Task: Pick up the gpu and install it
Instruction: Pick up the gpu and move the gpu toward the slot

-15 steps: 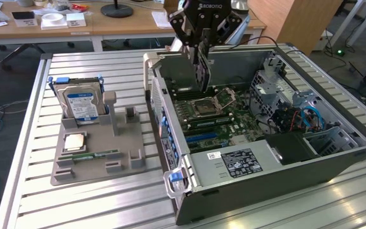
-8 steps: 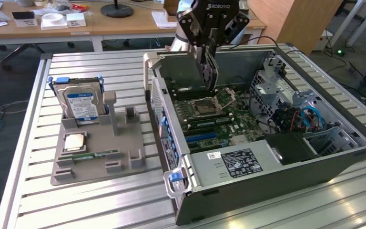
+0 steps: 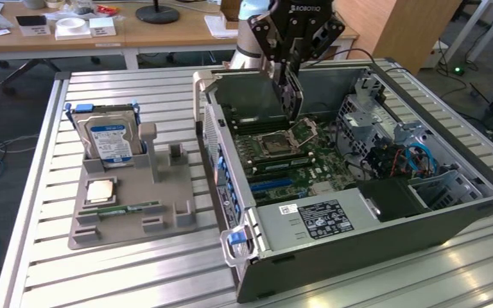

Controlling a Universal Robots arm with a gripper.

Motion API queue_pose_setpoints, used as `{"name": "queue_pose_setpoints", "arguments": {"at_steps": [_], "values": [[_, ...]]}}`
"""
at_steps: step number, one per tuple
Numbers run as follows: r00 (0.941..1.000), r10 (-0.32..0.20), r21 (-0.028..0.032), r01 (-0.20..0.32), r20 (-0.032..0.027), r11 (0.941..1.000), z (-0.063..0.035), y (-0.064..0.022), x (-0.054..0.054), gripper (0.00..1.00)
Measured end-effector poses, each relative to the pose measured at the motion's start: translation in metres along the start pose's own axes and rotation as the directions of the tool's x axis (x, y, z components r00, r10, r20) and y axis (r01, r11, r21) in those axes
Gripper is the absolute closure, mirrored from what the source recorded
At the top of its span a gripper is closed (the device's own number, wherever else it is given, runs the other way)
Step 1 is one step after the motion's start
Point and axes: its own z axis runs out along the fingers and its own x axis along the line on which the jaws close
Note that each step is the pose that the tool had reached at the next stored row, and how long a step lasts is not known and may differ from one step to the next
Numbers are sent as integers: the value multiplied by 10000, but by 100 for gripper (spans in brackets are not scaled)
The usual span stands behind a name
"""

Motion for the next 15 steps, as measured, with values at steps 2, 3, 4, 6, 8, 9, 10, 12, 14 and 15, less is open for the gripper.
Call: {"name": "queue_pose_setpoints", "arguments": {"at_steps": [2, 3, 4, 6, 8, 9, 10, 12, 14, 15], "values": [[10000, 0, 1, 0, 0, 10000, 1, 3, -27, 74], [10000, 0, 0, 0, 0, 10000, 1, 4, -40, 74], [10000, -1, 0, 1, 0, 10000, 2, 5, -56, 74], [10000, -1, 1, 1, 0, 10000, 2, 8, -84, 74], [10000, -1, 0, 1, 0, 10000, 3, 11, -113, 74], [10000, -1, 0, 1, 0, 10000, 4, 13, -129, 74], [10000, 0, 0, 0, 0, 10000, 4, 14, -147, 74], [10000, 0, 0, 0, 0, 10000, 5, 18, -182, 74], [10000, -1, 0, 1, 0, 10000, 6, 21, -220, 74], [10000, -1, 0, 1, 0, 10000, 7, 22, -240, 74]]}}
